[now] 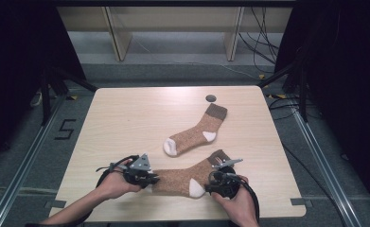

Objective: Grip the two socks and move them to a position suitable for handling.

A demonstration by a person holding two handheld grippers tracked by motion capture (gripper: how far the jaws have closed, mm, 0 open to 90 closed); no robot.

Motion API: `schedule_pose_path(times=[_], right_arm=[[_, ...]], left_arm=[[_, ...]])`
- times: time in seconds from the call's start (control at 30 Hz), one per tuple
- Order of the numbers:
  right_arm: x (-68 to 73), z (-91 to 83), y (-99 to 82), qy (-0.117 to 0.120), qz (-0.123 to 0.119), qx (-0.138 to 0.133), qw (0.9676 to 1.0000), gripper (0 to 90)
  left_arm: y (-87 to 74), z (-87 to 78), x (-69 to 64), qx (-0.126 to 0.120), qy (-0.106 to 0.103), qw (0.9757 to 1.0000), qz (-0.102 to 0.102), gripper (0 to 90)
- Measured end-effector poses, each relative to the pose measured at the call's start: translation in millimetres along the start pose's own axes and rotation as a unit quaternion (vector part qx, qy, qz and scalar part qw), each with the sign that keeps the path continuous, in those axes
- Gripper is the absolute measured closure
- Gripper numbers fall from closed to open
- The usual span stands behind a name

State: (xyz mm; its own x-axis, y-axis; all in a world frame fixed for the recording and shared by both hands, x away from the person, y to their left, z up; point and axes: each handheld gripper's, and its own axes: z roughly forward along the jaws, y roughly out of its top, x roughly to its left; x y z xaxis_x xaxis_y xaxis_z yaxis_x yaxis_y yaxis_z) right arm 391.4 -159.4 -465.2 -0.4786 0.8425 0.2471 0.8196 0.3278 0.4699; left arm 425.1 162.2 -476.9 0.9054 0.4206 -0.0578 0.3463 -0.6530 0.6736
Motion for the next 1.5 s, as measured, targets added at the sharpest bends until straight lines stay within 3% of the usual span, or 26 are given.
schedule_pose_path(times=[0.07,0.13,0.2,0.23,0.33,0.4,0.5,0.57,0.63,0.7,0.77,0.87,0.97,1.07,1.1,1.13,1.3,1.4,1.5], right_arm=[[-3.6,-11.2,4.5,-0.006,-0.022,-0.021,0.9995,63.6],[-12.5,-23.1,12.7,-0.03,-0.029,-0.039,0.9984,60.6],[-24.2,-29.2,23.2,-0.048,-0.005,-0.053,0.9975,57.8],[-31.7,-28.9,28.8,-0.054,-0.005,-0.063,0.9965,55.9],[-47.9,-17.7,45.5,-0.073,-0.003,-0.064,0.9953,51.1],[-52.8,-5.9,55.4,-0.076,-0.008,-0.057,0.9955,47.8],[-55.8,11.7,67.7,-0.072,-0.025,-0.045,0.9961,45.8],[-58.2,21.8,73.7,-0.078,-0.035,-0.03,0.9959,49.4],[-59.3,28.2,74.3,-0.086,-0.036,-0.013,0.9956,53.8],[-59.8,27.7,73.0,-0.08,-0.031,-0.015,0.9962,61.9],[-55.9,23.9,70.9,-0.096,-0.046,-0.011,0.9943,70.9],[-50.5,20.2,62.6,-0.089,-0.044,0.008,0.9951,72.7],[-47.5,13.9,54.7,-0.069,-0.044,0.015,0.9965,70.7],[-51.3,5.2,55.7,-0.068,-0.037,-0.014,0.9969,63.1],[-51.6,2.8,58.0,-0.07,-0.027,-0.025,0.9968,60.6],[-54.2,0.4,61.0,-0.076,-0.031,-0.036,0.9959,58.0],[-61.0,-5.2,76.5,-0.086,-0.015,-0.066,0.994,49.8],[-66.5,-5.2,82.3,-0.091,-0.01,-0.071,0.9933,47.9],[-70.1,-5.1,83.8,-0.091,-0.008,-0.073,0.9932,47.6]], left_arm=[[-8.1,-6.5,4.6,-0.006,-0.002,0.9999,-0.013,80.9],[-13.2,-11.4,9.4,-0.025,0.003,0.9991,-0.035,74.6],[-15.3,-15.0,13.2,-0.041,0.013,0.9974,-0.058,62.6],[-15.3,-16.6,13.5,-0.054,0.018,0.9957,-0.074,58.3],[-14.1,-24.3,13.2,-0.077,0.028,0.9923,-0.092,54.8],[-14.5,-26.0,11.8,-0.075,0.029,0.9921,-0.096,54.8],[-18.4,-18.6,11.6,-0.048,0.037,0.9939,-0.092,56.3],[-20.5,-11.9,12.4,-0.034,0.037,0.9943,-0.094,57.9],[-21.7,-7.2,13.9,-0.02,0.038,0.9956,-0.083,60.1],[-22.3,-3.2,16.3,-0.004,0.056,0.9962,-0.066,61.9],[-21.9,-0.5,21.0,-0.002,0.069,0.996,-0.057,62.9],[-18.5,-2.1,30.2,0.005,0.085,0.9944,-0.062,62.5],[-5.0,-6.4,38.6,-0.019,0.104,0.9922,-0.066,55.6],[23.8,-3.6,45.1,-0.071,0.119,0.9887,-0.057,42.2],[33.9,0.9,47.5,-0.078,0.12,0.9882,-0.053,38.9],[43.7,7.4,49.9,-0.083,0.118,0.9884,-0.05,36.3],[77.5,54.5,63.4,-0.062,0.103,0.9918,-0.042,30.9],[84.0,77.5,69.3,-0.044,0.101,0.9929,-0.047,30.6],[86.9,88.5,67.5,-0.035,0.097,0.994,-0.036,31.1]])
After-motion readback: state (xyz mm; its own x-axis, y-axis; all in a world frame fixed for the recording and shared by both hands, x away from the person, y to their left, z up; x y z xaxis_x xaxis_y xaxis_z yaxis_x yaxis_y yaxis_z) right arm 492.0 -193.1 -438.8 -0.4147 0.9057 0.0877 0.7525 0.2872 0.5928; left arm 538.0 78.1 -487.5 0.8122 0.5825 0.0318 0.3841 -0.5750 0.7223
